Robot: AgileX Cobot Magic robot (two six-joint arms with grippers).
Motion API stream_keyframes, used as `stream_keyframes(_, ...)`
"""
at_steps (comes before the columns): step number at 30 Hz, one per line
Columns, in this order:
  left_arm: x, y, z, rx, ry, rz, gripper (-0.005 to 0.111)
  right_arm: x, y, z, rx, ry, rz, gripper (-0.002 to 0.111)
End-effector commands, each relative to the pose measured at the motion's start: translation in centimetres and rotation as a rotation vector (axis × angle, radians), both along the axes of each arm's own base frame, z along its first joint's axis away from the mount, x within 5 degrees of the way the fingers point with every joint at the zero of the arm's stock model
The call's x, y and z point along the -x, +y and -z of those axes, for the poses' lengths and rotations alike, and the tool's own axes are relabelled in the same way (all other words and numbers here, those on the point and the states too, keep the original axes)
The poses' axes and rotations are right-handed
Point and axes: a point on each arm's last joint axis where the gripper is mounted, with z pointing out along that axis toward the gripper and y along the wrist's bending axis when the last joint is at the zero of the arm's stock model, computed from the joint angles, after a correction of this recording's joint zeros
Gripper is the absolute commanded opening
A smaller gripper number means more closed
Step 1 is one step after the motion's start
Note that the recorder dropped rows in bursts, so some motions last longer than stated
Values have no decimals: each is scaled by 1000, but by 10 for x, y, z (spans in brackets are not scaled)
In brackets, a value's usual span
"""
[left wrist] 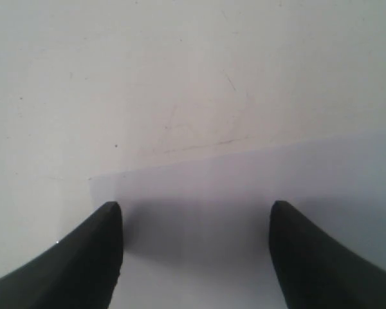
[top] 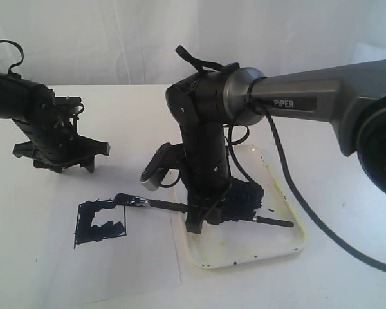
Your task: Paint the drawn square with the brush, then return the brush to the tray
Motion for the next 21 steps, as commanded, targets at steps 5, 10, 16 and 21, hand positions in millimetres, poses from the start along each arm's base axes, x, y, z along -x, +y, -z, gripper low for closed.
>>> stream_keyframes(5,6,1,9,-26,66,-2,68,1,-4,-17,-14,-24,-32,0)
stream_keyframes(10,6,1,9,-26,66,-2,68,1,-4,-18,-17,-24,-36,0)
stream_keyframes(16,6,1,9,-26,66,-2,68,3,-3,-18,-29,-15,-35,0)
stream_keyframes(21,6,1,9,-26,66,-2,68,5,-1,-15,-45,8,-44,0)
